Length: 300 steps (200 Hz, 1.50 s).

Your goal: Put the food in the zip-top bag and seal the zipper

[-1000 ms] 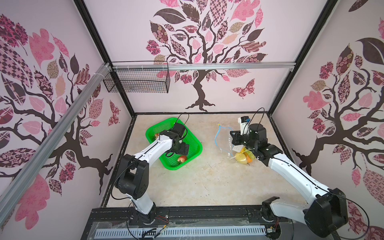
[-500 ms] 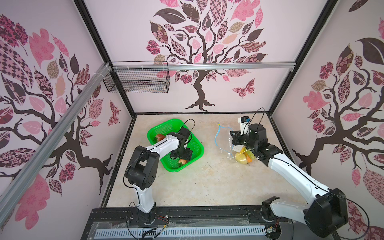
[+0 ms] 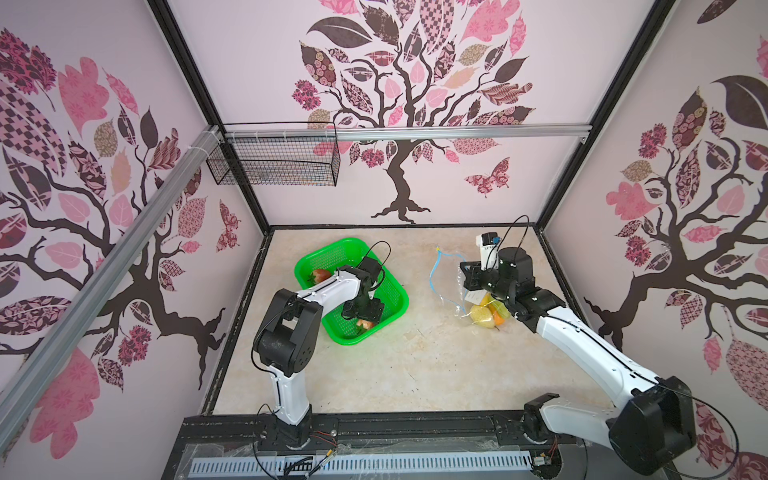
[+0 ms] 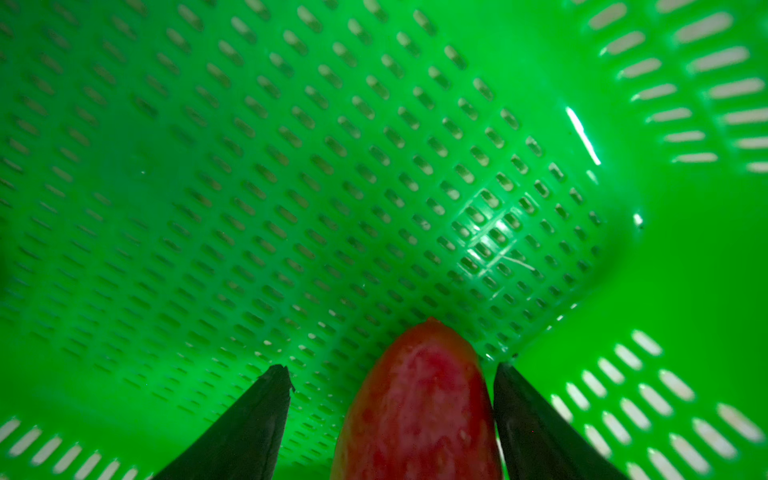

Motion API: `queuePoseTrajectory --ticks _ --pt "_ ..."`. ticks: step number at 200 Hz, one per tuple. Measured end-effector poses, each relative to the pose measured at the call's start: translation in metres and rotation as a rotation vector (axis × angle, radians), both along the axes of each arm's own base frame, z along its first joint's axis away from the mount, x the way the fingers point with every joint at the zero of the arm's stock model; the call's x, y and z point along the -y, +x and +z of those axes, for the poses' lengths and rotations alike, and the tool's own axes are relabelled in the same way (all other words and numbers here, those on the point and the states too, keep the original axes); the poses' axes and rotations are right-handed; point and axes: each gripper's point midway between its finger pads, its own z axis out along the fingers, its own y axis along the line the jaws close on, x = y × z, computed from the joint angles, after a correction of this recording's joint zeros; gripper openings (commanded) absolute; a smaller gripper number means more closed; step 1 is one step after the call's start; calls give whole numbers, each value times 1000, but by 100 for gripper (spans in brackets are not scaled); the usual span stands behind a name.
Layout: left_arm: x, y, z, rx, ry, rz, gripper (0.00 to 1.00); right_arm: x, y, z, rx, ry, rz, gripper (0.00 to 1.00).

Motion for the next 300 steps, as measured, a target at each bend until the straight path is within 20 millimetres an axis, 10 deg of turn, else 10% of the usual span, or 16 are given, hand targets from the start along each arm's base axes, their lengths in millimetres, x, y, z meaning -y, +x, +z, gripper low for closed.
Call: queuePoseTrajectory --ticks 165,223,300 --pt "-5 0 -11 -19 31 53 56 0 0 0 0 0 0 0" --pt "1 37 -10 24 14 85 56 0 0 0 0 0 0 0" --pt "-10 37 8 17 53 93 95 0 0 0 0 0 -1 0"
